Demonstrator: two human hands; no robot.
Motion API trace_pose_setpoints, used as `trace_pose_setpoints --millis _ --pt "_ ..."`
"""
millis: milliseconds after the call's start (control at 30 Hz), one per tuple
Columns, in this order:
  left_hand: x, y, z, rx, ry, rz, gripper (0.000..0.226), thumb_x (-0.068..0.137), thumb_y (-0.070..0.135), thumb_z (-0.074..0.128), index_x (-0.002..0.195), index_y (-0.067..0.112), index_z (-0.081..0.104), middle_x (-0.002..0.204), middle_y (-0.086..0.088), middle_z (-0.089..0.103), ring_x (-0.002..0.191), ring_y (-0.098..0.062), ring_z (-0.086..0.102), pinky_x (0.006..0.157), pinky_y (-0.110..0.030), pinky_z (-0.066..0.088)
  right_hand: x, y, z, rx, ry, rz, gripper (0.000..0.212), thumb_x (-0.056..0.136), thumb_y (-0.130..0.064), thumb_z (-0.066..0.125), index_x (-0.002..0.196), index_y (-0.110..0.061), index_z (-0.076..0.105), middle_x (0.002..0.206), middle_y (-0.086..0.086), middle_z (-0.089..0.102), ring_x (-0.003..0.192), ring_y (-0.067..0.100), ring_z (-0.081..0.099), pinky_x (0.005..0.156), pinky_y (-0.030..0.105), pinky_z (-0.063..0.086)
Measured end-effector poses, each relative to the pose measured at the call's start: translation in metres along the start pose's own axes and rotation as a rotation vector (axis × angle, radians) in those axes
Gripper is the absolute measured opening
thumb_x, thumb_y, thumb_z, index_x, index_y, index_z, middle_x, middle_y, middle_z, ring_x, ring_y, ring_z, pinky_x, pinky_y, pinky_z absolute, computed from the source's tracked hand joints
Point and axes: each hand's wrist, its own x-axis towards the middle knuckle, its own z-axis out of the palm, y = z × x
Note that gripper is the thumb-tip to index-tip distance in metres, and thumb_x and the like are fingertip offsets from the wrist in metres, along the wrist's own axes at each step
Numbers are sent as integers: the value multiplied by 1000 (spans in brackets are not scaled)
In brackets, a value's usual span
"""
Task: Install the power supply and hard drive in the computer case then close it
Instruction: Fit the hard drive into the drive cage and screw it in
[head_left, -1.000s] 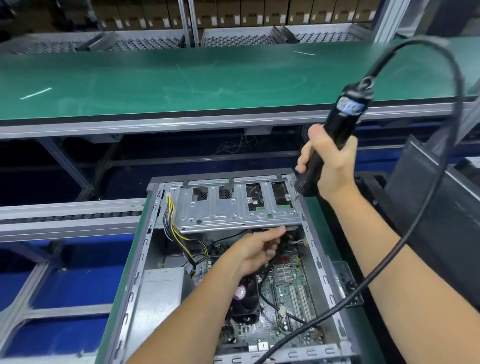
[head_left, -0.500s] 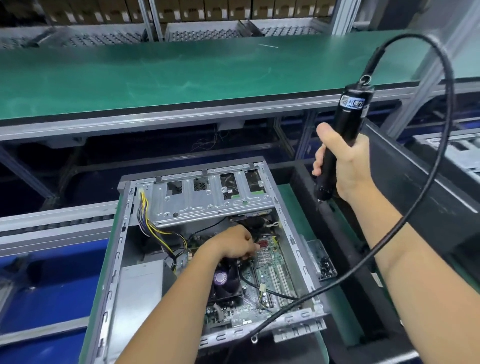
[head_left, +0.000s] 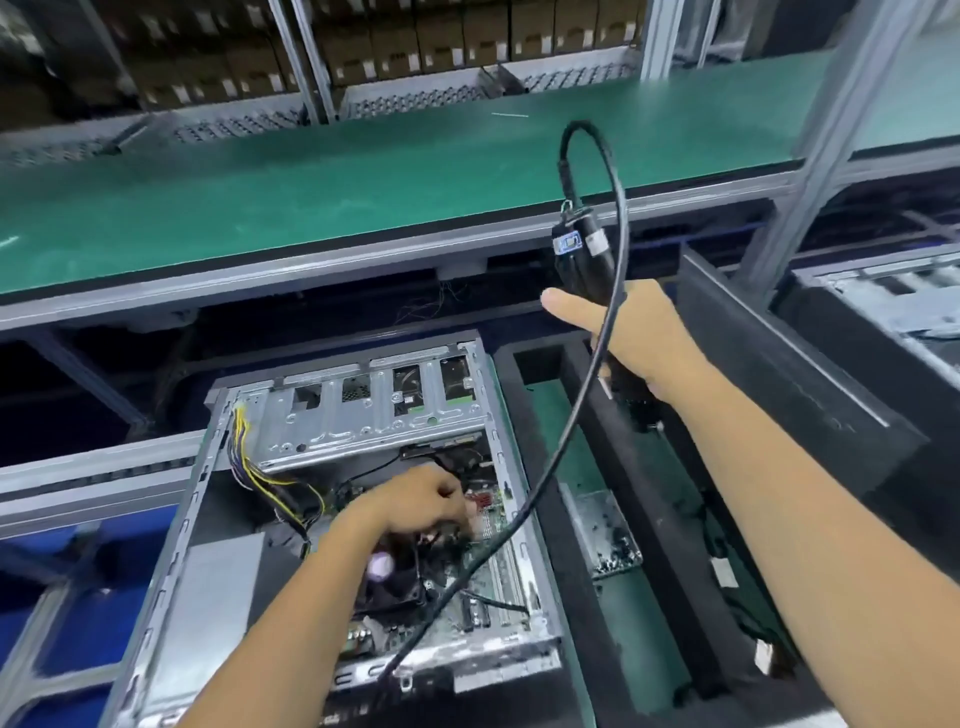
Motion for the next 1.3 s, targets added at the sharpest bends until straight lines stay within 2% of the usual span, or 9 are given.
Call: trace_pose_setpoints --millis 167,333,500,633,733,833,1000,1133,1300 --pt "-17 36 -34 -371 -90 120 35 96 38 51 64 30 65 62 4 64 49 -7 55 45 -16 42 2 10 1 -7 -159 113 64 66 -68 77 73 -11 49 45 5 49 33 19 44 46 30 48" --pt "-23 61 -64 -740 210 215 53 86 64 41 76 21 71 68 -7 64 52 -15 57 42 -20 43 3 16 7 -38 -241 210 70 59 -81 71 68 -15 50 44 4 51 36 20 46 40 24 43" --pt "-29 79 -72 -841 -10 382 92 74 82 25 111 6 62 98 -15 66 81 -24 64 72 -31 53 2 12 17 -92 -237 257 77 57 -84 67 80 -11 57 43 1 54 37 19 51 40 23 45" --pt "-43 78 -72 -761 -211 552 72 82 65 52 124 6 53 102 -18 68 92 -33 65 87 -42 51 6 6 25 -139 -216 284 68 70 -82 60 89 -17 56 43 1 59 36 19 54 43 26 48" --pt "-60 60 -77 -746 -322 609 37 90 37 60 108 5 58 77 -12 68 70 -26 67 70 -34 54 10 2 31 -126 -208 293 66 75 -78 60 99 -16 57 46 4 58 37 21 54 48 30 51" --pt "-73 34 -86 -964 -336 610 24 90 27 61 86 7 50 60 -4 54 46 -14 55 49 -21 45 13 -3 40 -107 -194 314 66 76 -76 61 101 -15 57 49 7 58 36 22 52 46 30 49" --pt "-82 -4 -115 -1142 152 450 22 95 29 46 79 15 49 51 8 34 34 -3 28 39 -21 20 14 -7 60 -40 -205 374 64 84 -67 62 110 -8 57 68 17 61 39 23 56 45 29 49" --pt "-76 -9 -127 -867 655 85 29 97 23 32 72 17 47 46 8 27 38 -9 18 39 -21 18 12 -10 76 39 -215 411 59 88 -60 63 113 -8 57 63 15 58 39 22 53 44 28 48" --pt "-66 -18 -132 -633 891 48 32 98 22 32 76 15 55 50 8 36 42 -9 28 40 -20 24 16 -13 88 80 -204 433 54 85 -62 65 98 -9 58 50 8 59 38 21 55 44 30 51"
